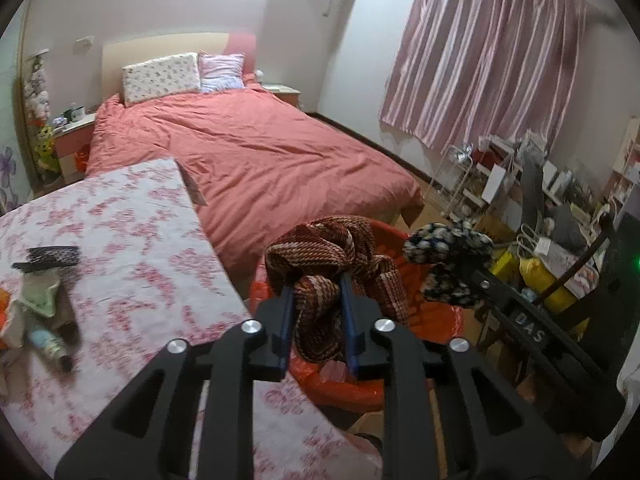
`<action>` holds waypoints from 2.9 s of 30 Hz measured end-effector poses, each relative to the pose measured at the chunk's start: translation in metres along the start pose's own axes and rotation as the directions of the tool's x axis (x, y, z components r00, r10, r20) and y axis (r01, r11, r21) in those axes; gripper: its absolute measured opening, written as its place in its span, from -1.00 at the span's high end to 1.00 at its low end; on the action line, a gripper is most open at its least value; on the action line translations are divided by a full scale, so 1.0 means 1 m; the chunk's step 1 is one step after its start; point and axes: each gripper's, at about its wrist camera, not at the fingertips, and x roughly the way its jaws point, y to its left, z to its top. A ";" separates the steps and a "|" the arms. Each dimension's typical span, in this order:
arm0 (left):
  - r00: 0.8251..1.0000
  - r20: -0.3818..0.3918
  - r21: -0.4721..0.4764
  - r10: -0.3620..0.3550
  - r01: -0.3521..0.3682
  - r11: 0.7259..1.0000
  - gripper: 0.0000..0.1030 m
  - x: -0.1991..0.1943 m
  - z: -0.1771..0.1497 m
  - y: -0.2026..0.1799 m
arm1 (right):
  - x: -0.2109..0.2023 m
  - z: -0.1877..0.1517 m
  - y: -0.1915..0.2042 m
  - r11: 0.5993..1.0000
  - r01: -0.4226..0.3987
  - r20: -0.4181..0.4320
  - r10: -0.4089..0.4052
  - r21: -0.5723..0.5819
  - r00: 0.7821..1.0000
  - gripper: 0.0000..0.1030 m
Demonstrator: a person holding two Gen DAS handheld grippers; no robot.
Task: Collect trash
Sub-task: 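Carry both scrunchies to the orange basket and open both tools, then return to the table and grasp the green towel with the left tool, then grasp the light blue lotion tube with the right tool while the left holds the towel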
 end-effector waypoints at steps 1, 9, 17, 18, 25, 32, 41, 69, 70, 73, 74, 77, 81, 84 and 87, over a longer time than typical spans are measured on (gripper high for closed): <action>1.000 -0.012 0.005 0.001 -0.001 1.000 0.46 0.009 0.000 -0.001 | 0.003 0.000 -0.002 1.000 0.001 -0.012 -0.001 0.011 1.000 0.65; 0.996 -0.082 -0.007 0.018 -0.018 1.000 0.28 0.046 -0.008 0.010 | 0.019 -0.010 -0.021 0.998 0.031 -0.074 -0.027 0.056 0.997 0.25; 0.992 -0.066 -0.017 0.105 -0.107 0.994 -0.08 0.024 -0.018 0.033 | 0.010 -0.007 -0.007 0.998 0.043 -0.072 -0.040 0.037 0.997 0.22; 0.990 -0.059 -0.019 0.125 -0.126 0.992 -0.15 0.018 -0.019 0.037 | 0.007 -0.007 -0.002 0.999 0.041 -0.068 -0.039 0.029 0.997 0.14; 0.974 -0.017 -0.055 0.225 -0.225 0.973 -0.48 -0.029 -0.029 0.068 | -0.011 -0.011 0.038 0.999 0.014 -0.042 -0.016 -0.043 0.999 -0.18; 0.947 0.024 -0.135 0.320 -0.314 0.940 -0.68 -0.086 -0.045 0.119 | -0.022 -0.028 0.078 0.991 -0.034 -0.054 0.027 -0.128 0.998 -0.42; 0.861 0.011 -0.268 0.508 -0.487 0.831 -0.70 -0.157 -0.086 0.222 | -0.023 -0.064 0.130 0.957 -0.044 -0.099 0.017 -0.286 0.995 -0.66; 0.850 -0.172 -0.479 0.498 -0.514 0.712 0.68 -0.160 -0.138 0.391 | 0.016 -0.147 0.234 0.870 -0.177 -0.283 0.045 -0.460 0.958 -0.71; 0.851 -0.175 -0.475 0.495 -0.513 0.715 0.69 -0.161 -0.139 0.392 | 0.017 -0.149 0.236 0.866 -0.185 -0.288 0.050 -0.464 0.956 -0.71; 0.829 -0.190 -0.444 0.527 -0.551 0.707 0.70 -0.169 -0.144 0.396 | 0.025 -0.156 0.248 0.851 -0.223 -0.316 0.071 -0.476 0.946 -0.70; 0.826 -0.194 -0.436 0.530 -0.557 0.707 0.69 -0.171 -0.146 0.399 | 0.031 -0.159 0.253 0.845 -0.241 -0.333 0.080 -0.477 0.940 -0.68; 0.830 -0.187 -0.439 0.525 -0.549 0.712 0.64 -0.175 -0.149 0.401 | 0.042 -0.163 0.261 0.842 -0.267 -0.364 0.091 -0.469 0.927 -0.54; 0.832 -0.186 -0.439 0.523 -0.546 0.713 0.63 -0.175 -0.150 0.401 | 0.055 -0.166 0.272 0.842 -0.279 -0.390 0.089 -0.463 0.917 -0.37; 0.837 -0.183 -0.447 0.516 -0.538 0.714 0.63 -0.177 -0.151 0.402 | 0.062 -0.169 0.281 0.826 -0.276 -0.388 0.076 -0.491 0.919 -0.28; 0.840 -0.180 -0.454 0.511 -0.532 0.715 0.63 -0.177 -0.151 0.403 | 0.067 -0.172 0.285 0.820 -0.274 -0.397 0.063 -0.502 0.916 -0.22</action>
